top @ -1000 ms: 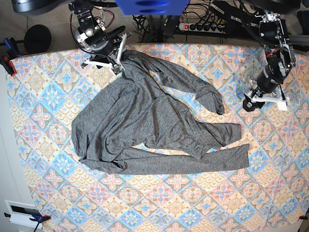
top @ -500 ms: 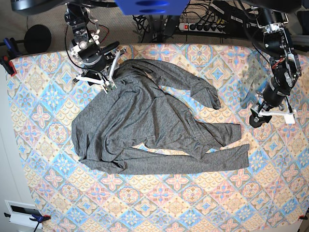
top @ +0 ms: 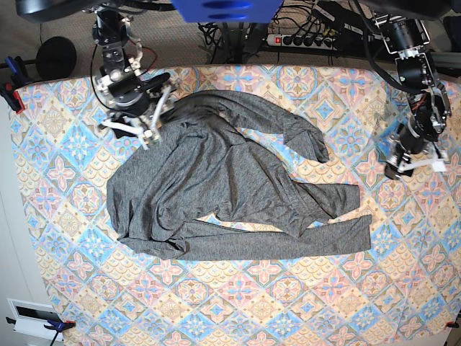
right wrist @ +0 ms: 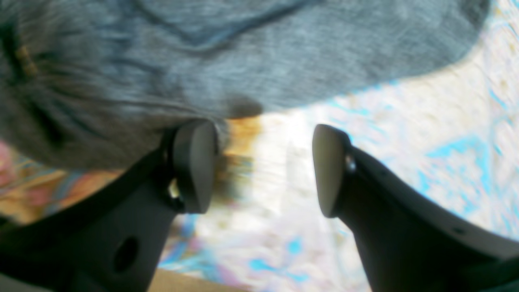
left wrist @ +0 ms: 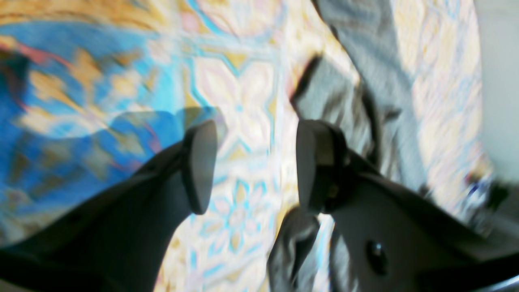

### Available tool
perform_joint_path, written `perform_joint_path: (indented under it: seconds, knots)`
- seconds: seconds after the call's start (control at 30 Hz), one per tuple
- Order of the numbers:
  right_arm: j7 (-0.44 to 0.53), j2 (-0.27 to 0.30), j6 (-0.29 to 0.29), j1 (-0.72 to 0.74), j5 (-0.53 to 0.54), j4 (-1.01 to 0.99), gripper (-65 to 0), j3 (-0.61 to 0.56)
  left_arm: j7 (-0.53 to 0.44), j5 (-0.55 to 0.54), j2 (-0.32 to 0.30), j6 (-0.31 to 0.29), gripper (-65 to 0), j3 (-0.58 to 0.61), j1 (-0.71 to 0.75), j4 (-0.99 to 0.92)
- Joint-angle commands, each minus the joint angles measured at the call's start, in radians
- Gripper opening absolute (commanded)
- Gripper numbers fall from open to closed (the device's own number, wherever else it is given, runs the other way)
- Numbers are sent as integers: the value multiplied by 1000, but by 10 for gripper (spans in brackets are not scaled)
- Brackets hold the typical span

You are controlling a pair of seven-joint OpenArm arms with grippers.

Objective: Layout the t-shirt on the table in an organized manner, then fold the t-shirt properly
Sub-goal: 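Release the fabric and move the right gripper beside the shirt collar, then lower the left gripper onto the shirt's bunched middle and grasp it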

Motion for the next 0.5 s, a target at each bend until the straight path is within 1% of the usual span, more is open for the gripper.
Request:
perform_joint_path:
  seconds: [0.0,0.07,0.2,0.3,0.4,0.47]
  knots:
    - [16,9,-7,16,-6,17,-282,35,-7,-14,5,-8,-339,-44,-11,17]
    - [16,7,-7,44,-6,17,-282,90,-3,-28,37,-8,-339,-96,-37,15]
    - [16,6,-7,81,-8,17,-282,193,-3,-140,91,-8,-339,-164,-58,12]
    - [16,6,-12,104,-8,17,-282,219,-6,-203,101,-8,-339,-153,-88,11]
    - [16,6,-12,116,-8,17,-282,218,-7,-207,101,-6,-339,-115,-134,-3]
    - [17,4,-12,115,-8,17,-282,195,-9,-193,98,-3,-339,-84,-180,-12]
